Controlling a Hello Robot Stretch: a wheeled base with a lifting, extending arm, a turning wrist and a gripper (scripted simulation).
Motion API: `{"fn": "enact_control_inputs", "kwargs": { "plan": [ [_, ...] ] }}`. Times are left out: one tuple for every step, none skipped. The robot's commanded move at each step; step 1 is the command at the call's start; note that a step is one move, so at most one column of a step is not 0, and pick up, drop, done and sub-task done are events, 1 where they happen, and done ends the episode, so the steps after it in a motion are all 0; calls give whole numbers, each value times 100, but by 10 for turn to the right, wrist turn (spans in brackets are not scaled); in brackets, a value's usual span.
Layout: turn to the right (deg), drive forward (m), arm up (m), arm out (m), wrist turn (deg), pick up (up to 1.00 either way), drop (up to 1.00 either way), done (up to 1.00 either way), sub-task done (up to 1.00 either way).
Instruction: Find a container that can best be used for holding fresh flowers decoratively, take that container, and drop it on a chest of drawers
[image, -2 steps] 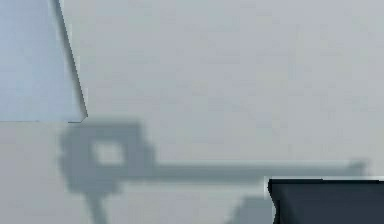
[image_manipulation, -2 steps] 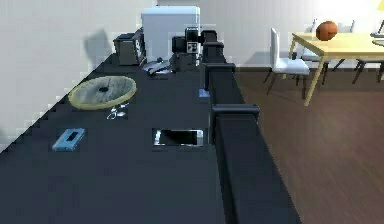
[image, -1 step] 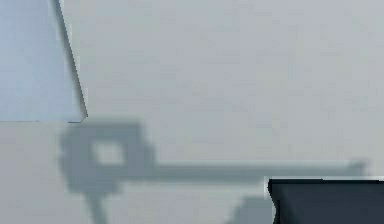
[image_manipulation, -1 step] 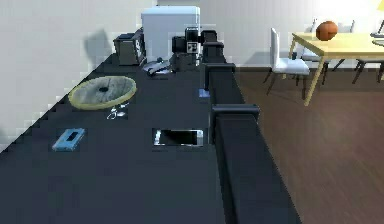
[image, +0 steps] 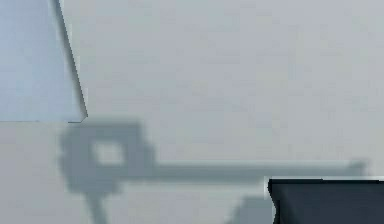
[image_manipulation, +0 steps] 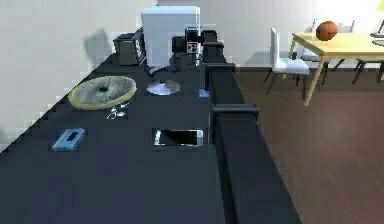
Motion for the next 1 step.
{"fn": "enact_control_inputs", "kwargs": {
  "plan": [
    [0, 0, 0, -10, 0, 0, 0, 0, 0]
  ]
}}
